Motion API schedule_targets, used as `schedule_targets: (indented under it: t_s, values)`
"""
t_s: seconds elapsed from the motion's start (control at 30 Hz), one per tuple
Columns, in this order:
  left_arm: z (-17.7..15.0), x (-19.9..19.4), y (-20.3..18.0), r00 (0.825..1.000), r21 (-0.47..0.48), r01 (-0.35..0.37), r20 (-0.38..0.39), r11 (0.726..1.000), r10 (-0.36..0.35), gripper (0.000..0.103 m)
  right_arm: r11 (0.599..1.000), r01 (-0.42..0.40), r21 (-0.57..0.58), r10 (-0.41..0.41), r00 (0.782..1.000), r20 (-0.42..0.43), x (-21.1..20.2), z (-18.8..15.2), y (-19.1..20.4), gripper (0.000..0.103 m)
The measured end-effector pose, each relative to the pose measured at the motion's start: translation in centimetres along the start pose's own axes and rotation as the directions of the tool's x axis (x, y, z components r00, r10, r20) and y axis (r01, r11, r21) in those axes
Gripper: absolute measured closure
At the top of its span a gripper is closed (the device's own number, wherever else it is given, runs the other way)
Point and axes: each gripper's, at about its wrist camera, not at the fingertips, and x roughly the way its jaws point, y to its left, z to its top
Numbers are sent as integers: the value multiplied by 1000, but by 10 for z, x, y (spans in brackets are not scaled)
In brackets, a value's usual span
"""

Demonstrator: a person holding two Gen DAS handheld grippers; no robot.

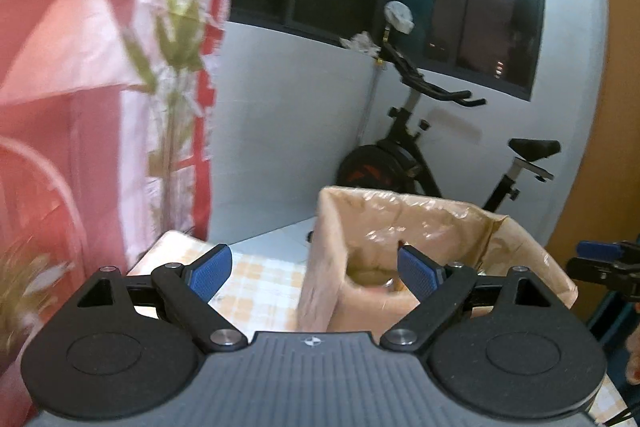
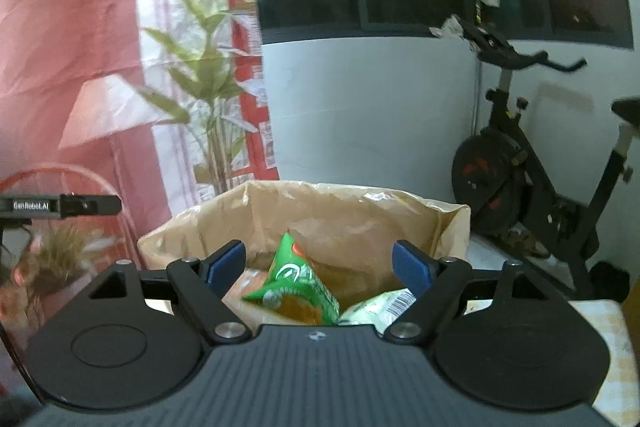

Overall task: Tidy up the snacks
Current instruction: 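Lower the right tool and grasp the orange chip bags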

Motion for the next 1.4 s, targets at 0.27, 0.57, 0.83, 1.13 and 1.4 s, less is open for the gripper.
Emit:
schedule_targets:
  t_s: [0.27,0.57,0.83,1.13,1.4]
  values:
    - [-48,-14,1,997,-18,-76,-20,997,76,13,995,-30,-93,26,999,-42,-31,-41,13,20]
    - [-95,-5,-7,991,-2,-64,-121,998,64,13,998,20,-52,-30,980,-196,-37,-107,0,20]
    - [-110,3,-6,983,-16,-52,-179,999,48,13,984,178,7,-164,922,-350,-53,-158,-19,15]
    - [-118,4,-8,978,-28,-56,-204,998,49,13,947,280,156,-181,868,-463,-64,-190,-49,7]
    - [-120,6,-6,974,-34,-67,-219,997,58,13,928,262,264,-92,850,-519,-45,-205,-52,16]
